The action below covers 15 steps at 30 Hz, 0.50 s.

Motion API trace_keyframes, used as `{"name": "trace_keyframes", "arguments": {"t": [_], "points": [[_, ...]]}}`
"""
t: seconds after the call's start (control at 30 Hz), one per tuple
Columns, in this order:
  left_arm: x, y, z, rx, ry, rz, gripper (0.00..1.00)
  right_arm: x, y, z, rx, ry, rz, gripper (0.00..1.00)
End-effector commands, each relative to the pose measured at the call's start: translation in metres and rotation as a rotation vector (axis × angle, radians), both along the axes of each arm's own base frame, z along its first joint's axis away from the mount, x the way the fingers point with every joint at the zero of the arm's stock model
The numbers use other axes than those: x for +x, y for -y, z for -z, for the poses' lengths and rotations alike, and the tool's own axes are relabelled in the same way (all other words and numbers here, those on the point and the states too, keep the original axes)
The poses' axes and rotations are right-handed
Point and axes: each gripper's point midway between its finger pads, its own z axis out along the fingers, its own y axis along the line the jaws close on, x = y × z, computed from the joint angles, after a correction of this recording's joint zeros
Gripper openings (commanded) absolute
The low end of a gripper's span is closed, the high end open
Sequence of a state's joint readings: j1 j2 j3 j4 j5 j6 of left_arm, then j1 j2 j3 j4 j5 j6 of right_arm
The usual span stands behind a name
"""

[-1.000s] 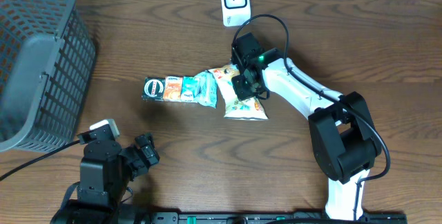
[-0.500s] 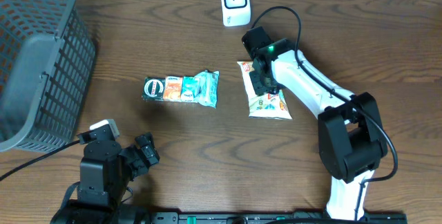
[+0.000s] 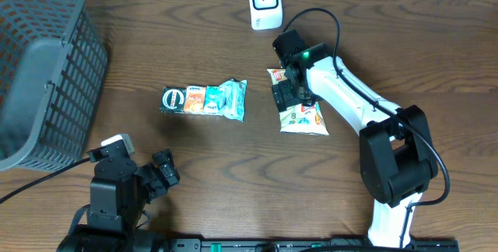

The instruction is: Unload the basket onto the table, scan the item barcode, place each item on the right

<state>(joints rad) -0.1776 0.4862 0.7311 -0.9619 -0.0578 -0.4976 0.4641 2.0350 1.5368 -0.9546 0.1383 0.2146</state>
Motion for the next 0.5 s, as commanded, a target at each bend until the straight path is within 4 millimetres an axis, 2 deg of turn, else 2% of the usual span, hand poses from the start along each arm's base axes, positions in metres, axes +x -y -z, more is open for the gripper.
{"name": "trace_keyframes", "arguments": {"t": [0.0,0.23,0.27,0.33,0.4,0.47], "points": [[0.000,-0.001,-0.002,0.002,0.007,-0.003,0.97,-0.006,-0.003,0.007,0.023,0.002,0.010,0.94],[0.000,-0.001,-0.002,0.002,0.007,-0.003,0.98,-0.012,-0.001,0.033,0.036,0.011,0.008,0.94],[0.000,-0.001,-0.002,0.002,0.007,-0.003,0.97,-0.013,-0.001,0.037,0.039,0.015,0.008,0.88],[0.000,-0.001,-0.002,0.002,0.007,-0.003,0.97,-0.013,-0.001,0.040,0.041,0.020,0.008,0.59],[0.000,-0.001,-0.002,0.002,0.007,-0.002,0.98,-0.012,-0.001,0.040,0.043,0.024,0.008,0.38],[0.000,-0.001,-0.002,0.002,0.007,-0.003,0.98,-0.010,-0.002,0.037,0.047,0.032,0.008,0.26]]}}
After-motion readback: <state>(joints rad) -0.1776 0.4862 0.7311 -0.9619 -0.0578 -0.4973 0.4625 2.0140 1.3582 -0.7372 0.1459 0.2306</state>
